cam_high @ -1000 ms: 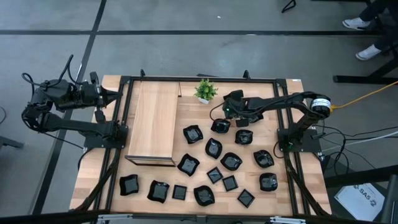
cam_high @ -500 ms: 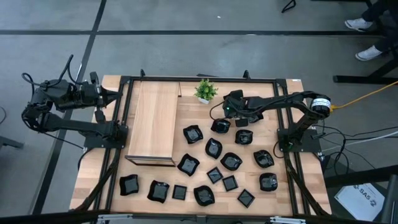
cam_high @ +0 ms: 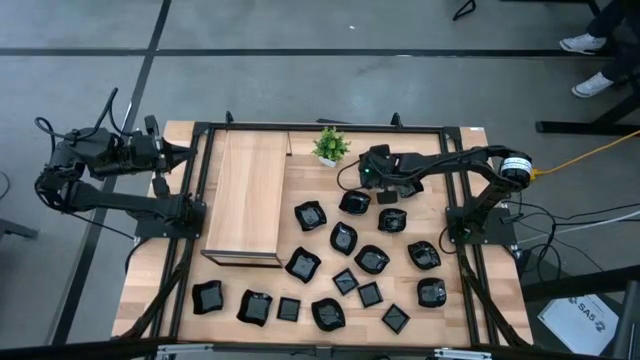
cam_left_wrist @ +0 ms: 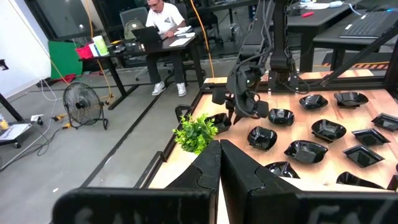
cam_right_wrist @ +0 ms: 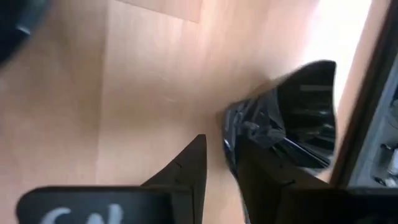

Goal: Pick & Place Mini shaped plates
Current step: Put the black distorted square plate on top of the shelf

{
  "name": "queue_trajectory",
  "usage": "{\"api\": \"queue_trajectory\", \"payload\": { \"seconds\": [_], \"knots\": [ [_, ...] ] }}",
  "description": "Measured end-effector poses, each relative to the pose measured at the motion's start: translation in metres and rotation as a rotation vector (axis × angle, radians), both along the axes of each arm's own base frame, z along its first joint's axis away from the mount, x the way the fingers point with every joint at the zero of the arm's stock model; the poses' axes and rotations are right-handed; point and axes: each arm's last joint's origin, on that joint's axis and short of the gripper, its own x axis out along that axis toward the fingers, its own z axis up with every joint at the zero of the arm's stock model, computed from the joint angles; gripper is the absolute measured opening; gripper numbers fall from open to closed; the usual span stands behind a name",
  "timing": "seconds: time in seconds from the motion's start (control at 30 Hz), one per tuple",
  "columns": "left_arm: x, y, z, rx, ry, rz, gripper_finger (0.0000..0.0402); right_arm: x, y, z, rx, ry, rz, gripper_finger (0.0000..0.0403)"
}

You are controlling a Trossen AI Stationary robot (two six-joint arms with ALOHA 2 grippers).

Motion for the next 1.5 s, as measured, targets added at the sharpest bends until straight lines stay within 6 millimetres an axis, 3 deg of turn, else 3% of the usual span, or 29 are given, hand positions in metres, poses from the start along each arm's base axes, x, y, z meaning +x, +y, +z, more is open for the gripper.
{"api": "queue_trajectory", "payload": {
  "seconds": [0.3, 0.5, 0.8, 1.0, 1.17, 1.5],
  "knots": [
    [0.0, 0.0, 0.0, 0.0, 0.0, 0.0, 0.0004, 0.002, -0.006, -0.017, -0.015, 0.061, -0.027, 0.0084],
    [0.0, 0.0, 0.0, 0.0, 0.0, 0.0, 0.0004, 0.003, -0.006, -0.016, -0.033, 0.06, -0.05, 0.0084],
    [0.0, 0.0, 0.0, 0.0, 0.0, 0.0, 0.0004, 0.013, -0.01, -0.002, -0.046, 0.002, -0.068, 0.0078],
    [0.0, 0.0, 0.0, 0.0, 0.0, 0.0, 0.0004, 0.015, -0.011, 0.004, -0.021, -0.013, -0.117, 0.0013],
    [0.0, 0.0, 0.0, 0.0, 0.0, -0.001, 0.0004, 0.016, -0.011, 0.012, 0.003, 0.009, -0.166, 0.001],
    [0.0, 0.0, 0.0, 0.0, 0.0, -0.001, 0.0004, 0.024, -0.017, 0.054, -0.087, 0.009, -0.28, 0.0004]
  ]
}}
